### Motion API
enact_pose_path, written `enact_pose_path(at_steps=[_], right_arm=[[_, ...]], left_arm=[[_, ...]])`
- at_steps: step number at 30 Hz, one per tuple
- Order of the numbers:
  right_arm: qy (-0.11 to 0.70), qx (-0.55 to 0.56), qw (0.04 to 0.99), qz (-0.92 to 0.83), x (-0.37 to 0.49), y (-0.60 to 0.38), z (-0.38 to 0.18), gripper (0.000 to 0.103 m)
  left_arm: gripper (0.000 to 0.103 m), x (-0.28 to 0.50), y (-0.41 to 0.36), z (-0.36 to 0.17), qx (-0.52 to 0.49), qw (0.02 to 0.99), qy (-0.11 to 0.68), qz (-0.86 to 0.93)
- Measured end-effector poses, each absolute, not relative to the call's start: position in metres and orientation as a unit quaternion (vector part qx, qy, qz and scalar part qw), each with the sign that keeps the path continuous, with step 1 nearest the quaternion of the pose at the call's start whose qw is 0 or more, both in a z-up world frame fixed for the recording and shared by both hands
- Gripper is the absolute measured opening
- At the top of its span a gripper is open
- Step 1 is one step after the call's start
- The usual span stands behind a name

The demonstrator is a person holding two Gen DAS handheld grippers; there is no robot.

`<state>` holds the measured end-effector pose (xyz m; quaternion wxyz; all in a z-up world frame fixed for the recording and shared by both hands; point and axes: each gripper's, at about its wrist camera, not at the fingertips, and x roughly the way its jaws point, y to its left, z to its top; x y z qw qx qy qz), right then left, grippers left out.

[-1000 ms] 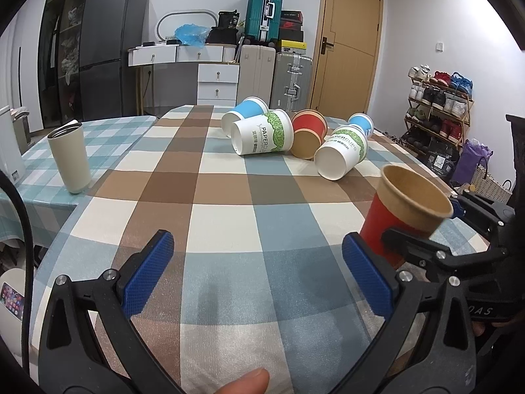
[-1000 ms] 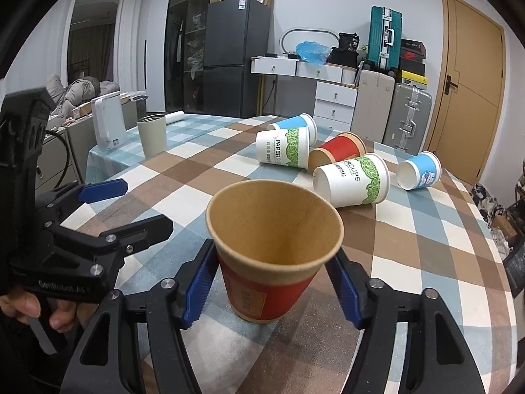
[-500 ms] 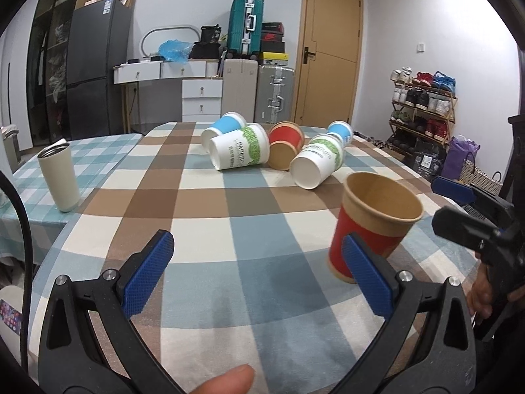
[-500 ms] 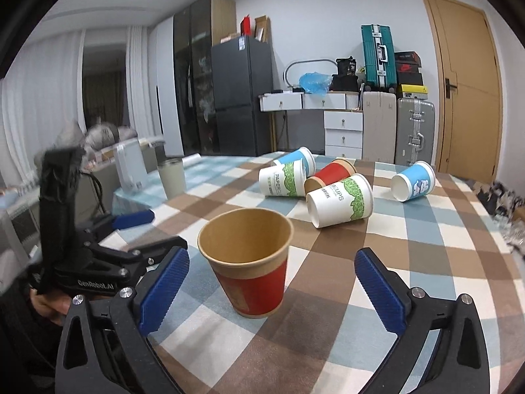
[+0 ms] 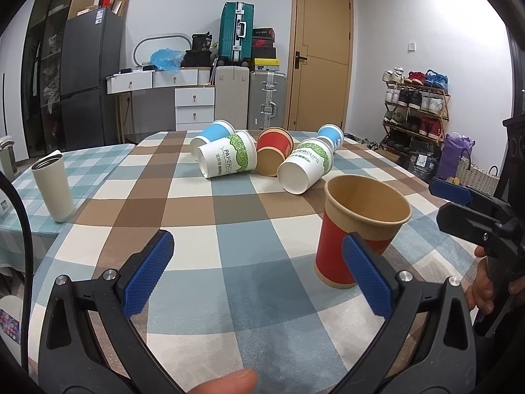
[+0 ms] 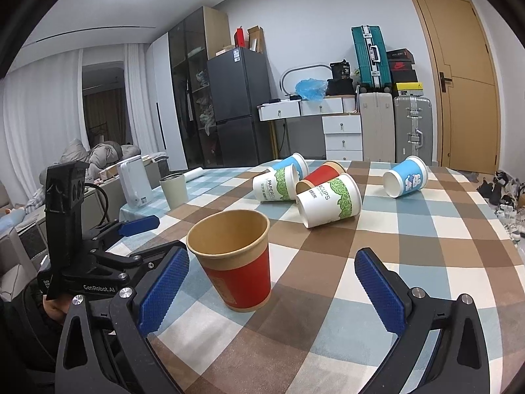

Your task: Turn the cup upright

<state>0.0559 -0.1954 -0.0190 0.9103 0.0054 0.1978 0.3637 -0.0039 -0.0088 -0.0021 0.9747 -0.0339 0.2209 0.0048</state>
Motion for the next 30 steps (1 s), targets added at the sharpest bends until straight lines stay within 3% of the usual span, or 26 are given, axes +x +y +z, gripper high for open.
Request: enact_pose_path(at_steps=[30], right_arm=[[0.201, -0.007, 0.909, 0.366, 0.0528, -0.1915, -0.0238, 0.103]], left_arm=[[0.102, -0.0037, -0.0047, -0.0044, -0.041, 0.975, 0.218, 0.007]])
